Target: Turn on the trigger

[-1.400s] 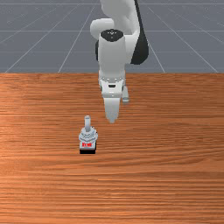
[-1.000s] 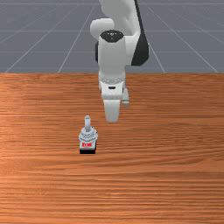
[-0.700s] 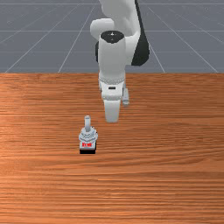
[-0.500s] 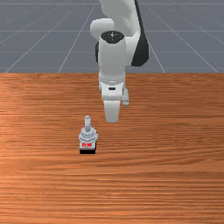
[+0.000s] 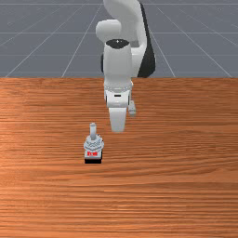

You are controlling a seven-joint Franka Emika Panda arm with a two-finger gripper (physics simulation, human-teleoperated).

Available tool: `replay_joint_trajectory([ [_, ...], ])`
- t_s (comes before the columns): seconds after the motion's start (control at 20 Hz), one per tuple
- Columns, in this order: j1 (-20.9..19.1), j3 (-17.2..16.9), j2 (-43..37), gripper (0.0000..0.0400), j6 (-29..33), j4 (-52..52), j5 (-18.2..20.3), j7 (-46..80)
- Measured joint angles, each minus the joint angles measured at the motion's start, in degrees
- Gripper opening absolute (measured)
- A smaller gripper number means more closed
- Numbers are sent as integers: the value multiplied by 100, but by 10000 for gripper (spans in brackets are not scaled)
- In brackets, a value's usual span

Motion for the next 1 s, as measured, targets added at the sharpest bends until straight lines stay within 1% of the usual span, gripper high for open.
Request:
replay_joint_trajectory([
  [0.05, 5, -4, 119, 0, -345, 159, -5, 5],
  [0.1, 1, -1, 148, 0, 57, 6, -1, 2],
  [0.15, 1, -1, 200, 0, 177, -23, -1, 1],
  [0.2, 2, -2, 230, 0, 122, -10, -2, 2],
  [0.25, 4, -4, 259, 0, -149, 93, -4, 5],
  [0.3, 4, -4, 249, 0, -125, 77, -4, 5],
  [0.35, -129, 138, 273, 0, -491, 201, -48, -593],
  [0.5, -169, 165, -280, 0, -108, -732, -23, -734],
  [0.55, -552, 536, -474, 0, -129, -1059, 987, -1135],
  [0.6, 25, -40, -719, 0, 179, -1453, 65, 290],
  [0.7, 65, -78, -907, 0, 290, -1758, 63, 513],
  [0.75, -480, 461, -952, 0, 166, -1822, 1037, -1044],
  [0.8, -326, 311, -1020, 0, 304, -1936, 677, -701],
  [0.85, -343, 325, -1063, 0, 325, -2004, 725, -745],
  [0.9, -83, 61, -1150, 0, 436, -2145, 231, 37],
  [1.0, -95, 74, -1258, 0, 496, -2315, 240, -11],
])
